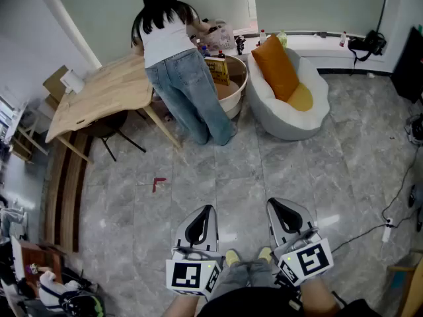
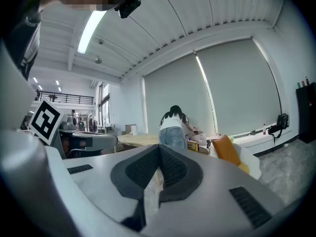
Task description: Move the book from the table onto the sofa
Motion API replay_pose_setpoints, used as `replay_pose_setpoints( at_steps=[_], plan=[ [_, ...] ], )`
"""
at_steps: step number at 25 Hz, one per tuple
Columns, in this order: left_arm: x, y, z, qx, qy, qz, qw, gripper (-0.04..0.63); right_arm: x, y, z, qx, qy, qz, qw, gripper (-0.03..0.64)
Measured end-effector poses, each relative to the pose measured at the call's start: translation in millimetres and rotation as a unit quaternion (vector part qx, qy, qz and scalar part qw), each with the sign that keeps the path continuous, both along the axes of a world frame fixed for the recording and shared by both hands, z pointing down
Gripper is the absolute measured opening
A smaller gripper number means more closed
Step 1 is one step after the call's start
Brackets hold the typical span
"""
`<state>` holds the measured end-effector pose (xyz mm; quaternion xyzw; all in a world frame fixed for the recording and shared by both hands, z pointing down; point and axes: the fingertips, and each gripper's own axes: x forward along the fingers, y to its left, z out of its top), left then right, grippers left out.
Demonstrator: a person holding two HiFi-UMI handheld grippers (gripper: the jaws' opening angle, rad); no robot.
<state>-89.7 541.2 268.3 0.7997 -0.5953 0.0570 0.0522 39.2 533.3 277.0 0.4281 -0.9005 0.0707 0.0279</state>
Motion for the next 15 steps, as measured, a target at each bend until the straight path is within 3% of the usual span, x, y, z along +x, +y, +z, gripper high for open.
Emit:
replay_pose_setpoints(
  at_steps=[5, 15],
  plan=[
    [2, 33, 2, -0.042, -0.001, 0.004, 0.9991, 0.008, -3, 31, 2, -0.039, 0.002, 0.005, 0.999, 0.008],
    [-2, 29, -12, -0.023, -0.001, 0.022, 0.9995, 0.008, -10, 25, -13, -0.028, -0.007, 0.021, 0.999, 0.008]
  ],
)
